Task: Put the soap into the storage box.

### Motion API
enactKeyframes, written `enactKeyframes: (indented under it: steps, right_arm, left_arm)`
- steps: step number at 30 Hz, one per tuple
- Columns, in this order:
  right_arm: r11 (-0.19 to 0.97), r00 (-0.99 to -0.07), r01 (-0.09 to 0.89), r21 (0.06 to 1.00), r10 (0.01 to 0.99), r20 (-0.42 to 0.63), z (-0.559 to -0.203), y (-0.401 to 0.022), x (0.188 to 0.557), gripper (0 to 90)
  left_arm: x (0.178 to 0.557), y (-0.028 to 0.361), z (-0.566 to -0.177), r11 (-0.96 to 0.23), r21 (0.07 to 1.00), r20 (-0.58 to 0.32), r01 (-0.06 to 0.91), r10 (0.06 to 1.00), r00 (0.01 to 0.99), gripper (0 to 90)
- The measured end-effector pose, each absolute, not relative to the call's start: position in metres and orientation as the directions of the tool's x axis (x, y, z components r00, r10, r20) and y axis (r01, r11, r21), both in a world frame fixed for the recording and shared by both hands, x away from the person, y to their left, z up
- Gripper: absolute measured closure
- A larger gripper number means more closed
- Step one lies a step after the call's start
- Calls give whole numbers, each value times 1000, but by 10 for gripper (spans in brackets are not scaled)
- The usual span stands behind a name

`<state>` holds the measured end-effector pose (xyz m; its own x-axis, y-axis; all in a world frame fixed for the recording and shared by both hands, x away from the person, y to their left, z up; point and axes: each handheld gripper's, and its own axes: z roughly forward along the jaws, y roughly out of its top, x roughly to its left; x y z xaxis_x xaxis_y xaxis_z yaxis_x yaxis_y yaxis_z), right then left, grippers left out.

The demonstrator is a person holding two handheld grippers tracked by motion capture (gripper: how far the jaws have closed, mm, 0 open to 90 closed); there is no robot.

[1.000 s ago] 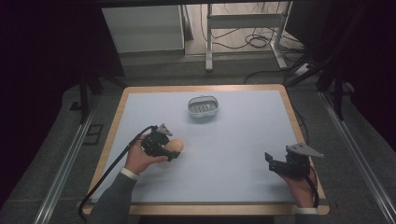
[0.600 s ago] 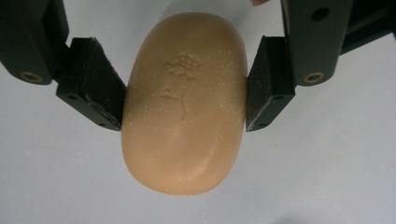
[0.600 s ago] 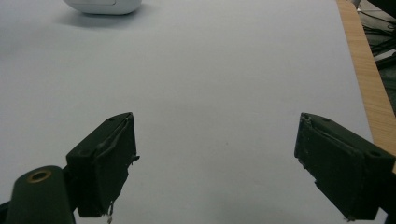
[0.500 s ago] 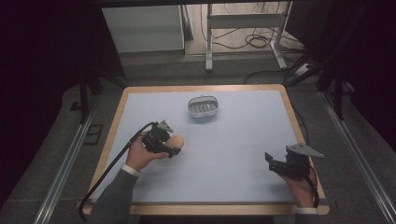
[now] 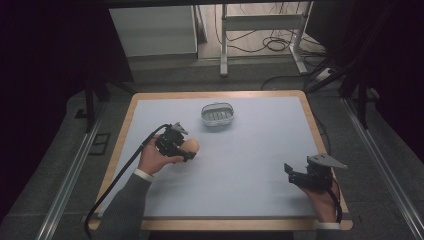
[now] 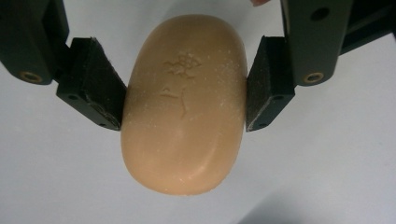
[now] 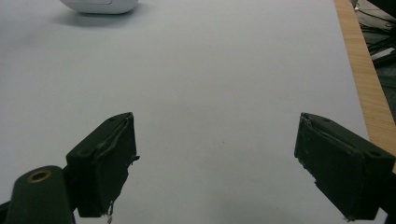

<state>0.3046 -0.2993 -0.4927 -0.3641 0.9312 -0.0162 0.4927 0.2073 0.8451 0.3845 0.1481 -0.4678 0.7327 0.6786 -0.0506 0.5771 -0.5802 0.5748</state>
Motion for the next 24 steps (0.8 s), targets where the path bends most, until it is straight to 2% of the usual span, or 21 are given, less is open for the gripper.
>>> enactKeyframes:
  steps: [24]
  right_arm:
    - [208,-360,503,839,933,-16,-496,-300,306,128]
  left_arm:
    - [447,130,-443,-608,561,-14,562,672,741,321]
